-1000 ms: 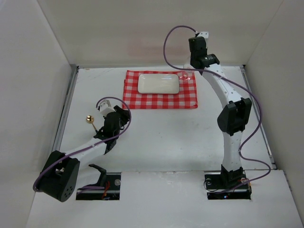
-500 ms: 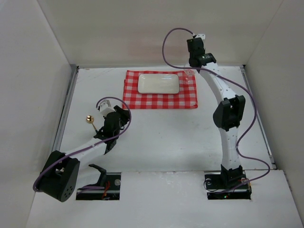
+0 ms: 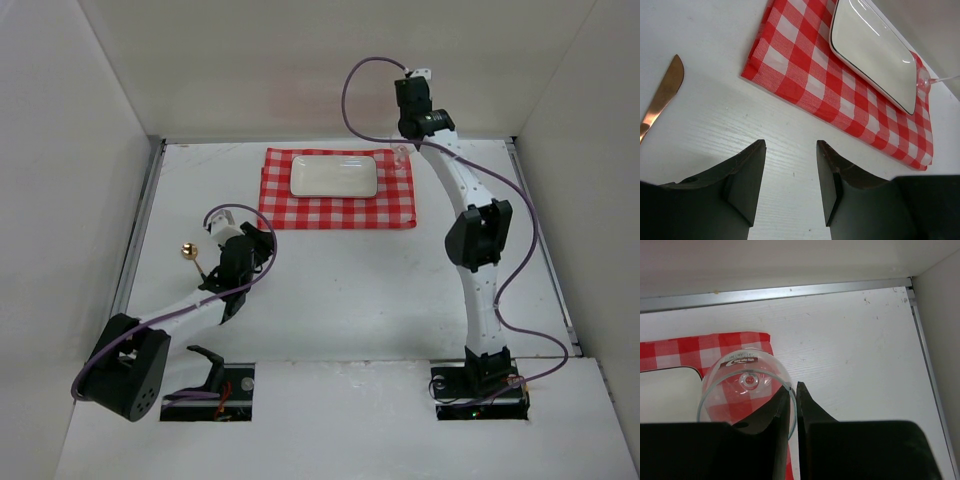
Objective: Set the dinner table for one person
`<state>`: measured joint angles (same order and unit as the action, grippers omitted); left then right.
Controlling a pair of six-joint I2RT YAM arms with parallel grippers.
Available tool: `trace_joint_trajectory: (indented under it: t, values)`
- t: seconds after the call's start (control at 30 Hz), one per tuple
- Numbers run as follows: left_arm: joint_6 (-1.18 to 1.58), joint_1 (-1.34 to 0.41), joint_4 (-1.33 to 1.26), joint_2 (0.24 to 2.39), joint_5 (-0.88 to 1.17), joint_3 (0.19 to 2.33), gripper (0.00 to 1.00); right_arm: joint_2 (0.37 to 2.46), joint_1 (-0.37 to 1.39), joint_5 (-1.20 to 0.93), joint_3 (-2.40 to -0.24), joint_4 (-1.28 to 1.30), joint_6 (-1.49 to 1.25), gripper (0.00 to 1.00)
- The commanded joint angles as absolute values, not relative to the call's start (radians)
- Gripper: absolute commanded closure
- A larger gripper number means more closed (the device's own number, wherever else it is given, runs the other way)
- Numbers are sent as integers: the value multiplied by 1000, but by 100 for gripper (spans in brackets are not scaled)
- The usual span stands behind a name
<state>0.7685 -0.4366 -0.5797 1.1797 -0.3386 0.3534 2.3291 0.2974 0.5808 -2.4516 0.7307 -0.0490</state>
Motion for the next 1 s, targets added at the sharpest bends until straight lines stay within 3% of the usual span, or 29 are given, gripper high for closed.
trace_joint_trajectory:
  t: [0.0,0.5,0.97]
  values:
    - [778,-430,-626,1184,-331,354,57,2347,288,595,-2513,695,-46,85]
    - [778,-426,-630,1187,-331,354,57,2332,268,537,-2542,661,-94,48]
    - [776,-426,-629,1183,-331,354,57,2240,266,491,-2516,658,-123,42]
